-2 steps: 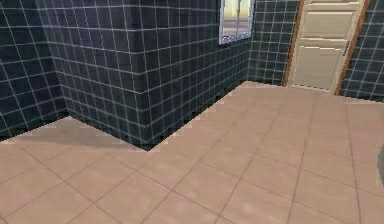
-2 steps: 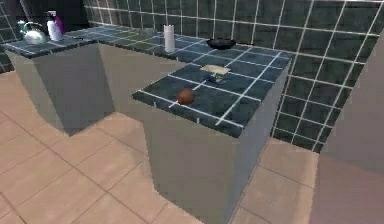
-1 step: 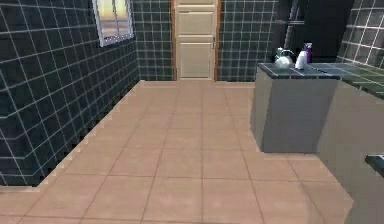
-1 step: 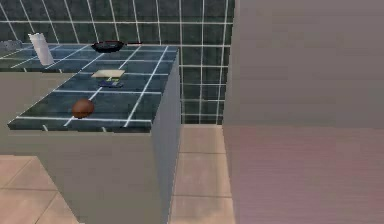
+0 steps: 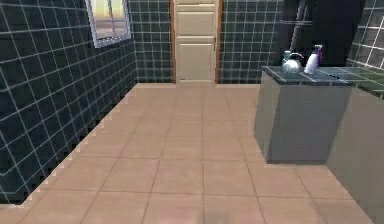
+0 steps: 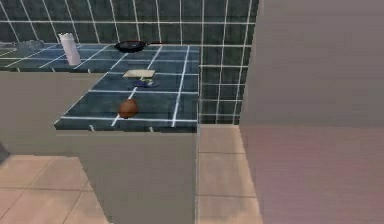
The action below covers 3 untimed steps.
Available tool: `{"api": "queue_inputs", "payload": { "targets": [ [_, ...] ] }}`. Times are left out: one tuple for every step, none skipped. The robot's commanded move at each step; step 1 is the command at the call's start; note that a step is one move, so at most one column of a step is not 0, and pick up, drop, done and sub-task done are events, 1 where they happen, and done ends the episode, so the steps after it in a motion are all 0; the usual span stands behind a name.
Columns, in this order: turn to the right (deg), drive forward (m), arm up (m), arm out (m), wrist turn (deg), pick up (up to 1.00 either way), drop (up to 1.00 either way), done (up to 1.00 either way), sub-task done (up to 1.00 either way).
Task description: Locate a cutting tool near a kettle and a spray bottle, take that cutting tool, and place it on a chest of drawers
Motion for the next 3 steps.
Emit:
{"api": "queue_inputs", "payload": {
  "targets": [
    [9.0,0.00,0.00,0.00,0.0,0.00,0.00,0.00,0.00],
    [0.0,0.70,0.00,0.00,0.0,0.00,0.00,0.00,0.00],
    [6.0,0.00,0.00,0.00,0.0,0.00,0.00,0.00,0.00]
  ]
}}
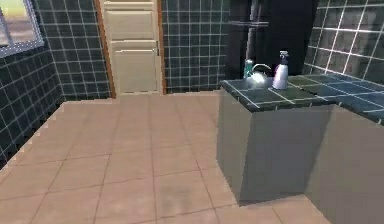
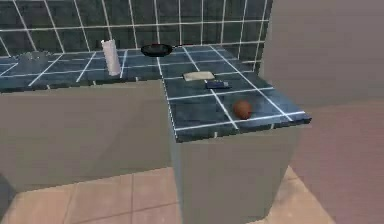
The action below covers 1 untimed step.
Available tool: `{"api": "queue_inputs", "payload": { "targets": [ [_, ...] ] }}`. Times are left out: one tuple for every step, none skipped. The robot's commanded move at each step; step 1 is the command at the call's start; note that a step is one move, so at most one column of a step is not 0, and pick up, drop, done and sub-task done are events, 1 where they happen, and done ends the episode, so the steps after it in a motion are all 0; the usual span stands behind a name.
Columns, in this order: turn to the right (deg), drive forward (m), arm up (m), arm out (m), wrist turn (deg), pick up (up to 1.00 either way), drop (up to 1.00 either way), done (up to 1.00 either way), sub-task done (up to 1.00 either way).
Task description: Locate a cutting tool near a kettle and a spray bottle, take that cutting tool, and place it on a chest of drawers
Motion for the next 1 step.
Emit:
{"api": "queue_inputs", "payload": {
  "targets": [
    [0.0,0.75,0.00,0.00,0.0,0.00,0.00,0.00,0.00]
  ]
}}
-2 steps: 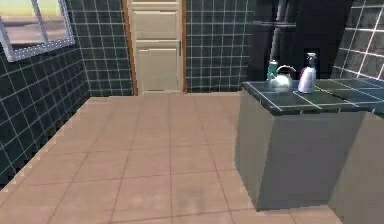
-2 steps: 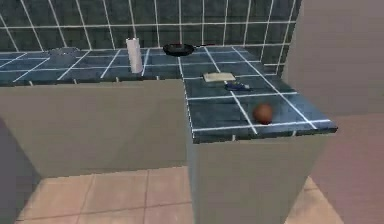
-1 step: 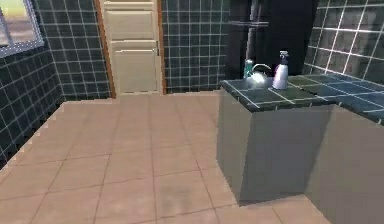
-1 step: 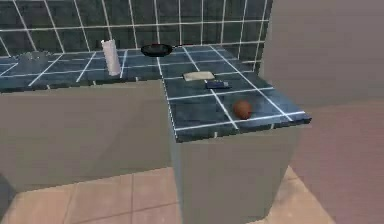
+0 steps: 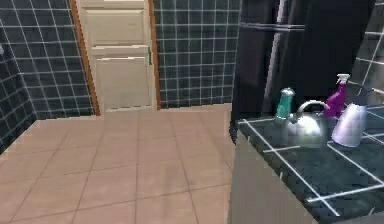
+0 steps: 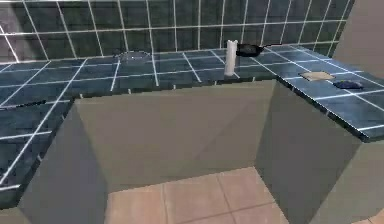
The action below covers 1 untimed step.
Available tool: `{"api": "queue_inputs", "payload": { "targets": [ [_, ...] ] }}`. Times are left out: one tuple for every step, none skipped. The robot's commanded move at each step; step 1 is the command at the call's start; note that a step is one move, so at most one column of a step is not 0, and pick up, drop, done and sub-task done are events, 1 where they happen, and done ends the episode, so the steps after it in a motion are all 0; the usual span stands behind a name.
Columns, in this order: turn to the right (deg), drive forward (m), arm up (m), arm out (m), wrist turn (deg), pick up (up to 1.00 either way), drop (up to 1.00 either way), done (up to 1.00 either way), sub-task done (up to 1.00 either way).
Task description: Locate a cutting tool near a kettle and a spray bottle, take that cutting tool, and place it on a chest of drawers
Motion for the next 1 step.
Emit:
{"api": "queue_inputs", "payload": {
  "targets": [
    [45.0,0.00,0.00,0.00,0.0,0.00,0.00,0.00,0.00]
  ]
}}
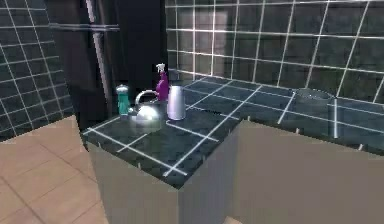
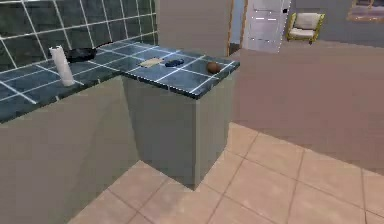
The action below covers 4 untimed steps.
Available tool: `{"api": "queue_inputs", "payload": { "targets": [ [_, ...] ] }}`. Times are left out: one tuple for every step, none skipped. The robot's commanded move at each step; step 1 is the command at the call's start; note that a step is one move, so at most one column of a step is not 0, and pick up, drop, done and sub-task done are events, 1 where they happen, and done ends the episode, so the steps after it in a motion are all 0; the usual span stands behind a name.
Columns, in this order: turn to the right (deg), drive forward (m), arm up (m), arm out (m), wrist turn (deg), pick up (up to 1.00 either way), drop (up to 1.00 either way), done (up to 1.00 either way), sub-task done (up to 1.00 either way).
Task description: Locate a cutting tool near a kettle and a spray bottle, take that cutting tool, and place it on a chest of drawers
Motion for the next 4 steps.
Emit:
{"api": "queue_inputs", "payload": {
  "targets": [
    [45.0,0.00,0.00,0.00,0.0,0.00,0.00,0.00,0.00],
    [18.0,0.00,0.00,0.00,0.0,0.00,0.00,0.00,0.00],
    [0.0,0.35,0.00,0.00,0.0,0.00,0.00,0.00,0.00],
    [-45.0,0.00,0.00,0.00,0.0,0.00,0.00,0.00,0.00]
  ]
}}
